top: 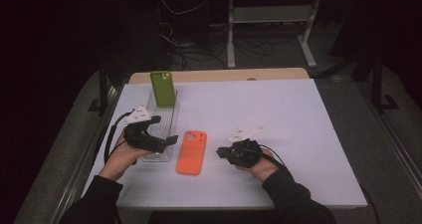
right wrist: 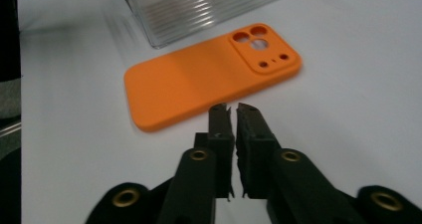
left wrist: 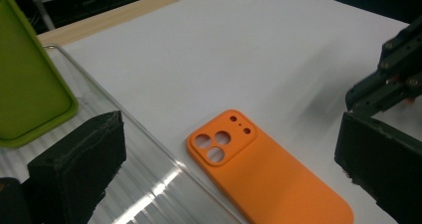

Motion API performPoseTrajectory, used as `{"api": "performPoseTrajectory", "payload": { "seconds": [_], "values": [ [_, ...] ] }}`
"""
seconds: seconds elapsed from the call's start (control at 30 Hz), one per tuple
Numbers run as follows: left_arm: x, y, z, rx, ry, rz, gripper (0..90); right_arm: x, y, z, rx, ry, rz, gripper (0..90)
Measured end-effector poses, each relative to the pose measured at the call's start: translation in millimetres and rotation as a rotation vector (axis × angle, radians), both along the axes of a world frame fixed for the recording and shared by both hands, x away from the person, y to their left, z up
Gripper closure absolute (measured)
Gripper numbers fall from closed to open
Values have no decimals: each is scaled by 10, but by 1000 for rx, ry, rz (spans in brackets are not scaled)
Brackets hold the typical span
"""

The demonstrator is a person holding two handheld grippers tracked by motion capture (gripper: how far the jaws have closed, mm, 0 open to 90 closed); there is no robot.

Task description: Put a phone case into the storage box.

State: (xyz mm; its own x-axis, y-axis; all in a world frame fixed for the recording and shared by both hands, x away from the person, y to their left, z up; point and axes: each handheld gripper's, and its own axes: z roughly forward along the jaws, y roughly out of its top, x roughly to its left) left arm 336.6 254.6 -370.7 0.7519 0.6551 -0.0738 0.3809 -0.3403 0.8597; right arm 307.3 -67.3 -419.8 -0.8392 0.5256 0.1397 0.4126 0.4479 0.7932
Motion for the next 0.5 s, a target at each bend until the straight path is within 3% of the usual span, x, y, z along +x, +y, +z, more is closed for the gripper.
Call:
{"api": "performPoseTrajectory", "payload": {
  "seconds": [0.3, 0.5],
  "values": [
    [124, 133, -20, 4, -5, 101, 0, 132, 532, -26, -8, -5, 94, 882],
    [180, 159, -28, 14, -13, 123, 0, 153, 810, -22, -17, 3, 145, 883]
  ]
}}
